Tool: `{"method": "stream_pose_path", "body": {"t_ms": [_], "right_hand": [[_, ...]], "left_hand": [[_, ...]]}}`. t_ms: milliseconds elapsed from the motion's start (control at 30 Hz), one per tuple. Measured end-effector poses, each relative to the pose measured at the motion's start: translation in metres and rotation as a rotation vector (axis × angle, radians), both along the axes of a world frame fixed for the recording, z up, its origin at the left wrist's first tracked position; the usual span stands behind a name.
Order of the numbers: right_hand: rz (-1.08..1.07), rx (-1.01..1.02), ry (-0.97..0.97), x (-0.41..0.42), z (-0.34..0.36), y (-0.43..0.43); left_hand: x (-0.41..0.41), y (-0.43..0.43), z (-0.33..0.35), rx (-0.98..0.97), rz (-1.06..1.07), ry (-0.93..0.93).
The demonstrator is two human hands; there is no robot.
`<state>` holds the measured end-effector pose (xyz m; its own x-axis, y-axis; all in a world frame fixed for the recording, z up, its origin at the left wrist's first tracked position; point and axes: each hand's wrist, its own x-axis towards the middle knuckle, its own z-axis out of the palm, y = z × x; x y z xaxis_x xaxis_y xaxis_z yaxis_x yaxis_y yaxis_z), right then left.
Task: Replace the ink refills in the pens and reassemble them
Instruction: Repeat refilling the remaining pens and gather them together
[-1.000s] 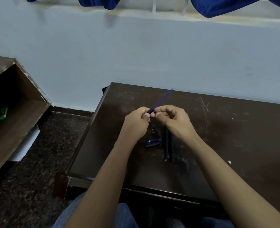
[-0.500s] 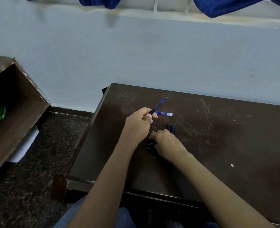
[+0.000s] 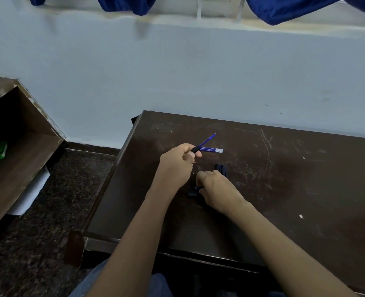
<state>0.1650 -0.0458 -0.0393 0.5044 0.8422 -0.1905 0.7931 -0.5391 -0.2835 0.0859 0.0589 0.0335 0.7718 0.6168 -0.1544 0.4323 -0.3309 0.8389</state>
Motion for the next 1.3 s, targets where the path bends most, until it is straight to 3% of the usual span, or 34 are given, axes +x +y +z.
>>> {"method": "stream_pose_path", "body": {"t_ms": [100,233,300,500,800,1300], "right_hand": [[-0.291,0.338,0.233,0.01,0.006,0.001],[-0.65,0.816,0.877,0.028,0.031,-0.002],[-0.7,0.933,1.086,0.037,0.039,-0.006],[-0.749,1.119,1.419,0.051,0.051,-0.013],[-0.808,1.265,1.555,0.049,0.055,-0.012],[-0.705,1.207,1.551,0.044,0.056,-0.008]], "left_hand": [[-0.001,0.001,0.001,0.04,-0.003,0.012],[-0.001,0.0,0.001,0.063,-0.004,0.014],[-0.001,0.001,0.001,0.059,-0.004,0.027],[-0.002,0.002,0.001,0.1,-0.029,0.029],[0.0,0.0,0.0,0.112,-0.051,0.074],[0.001,0.0,0.004,0.077,-0.046,0.129]]}}
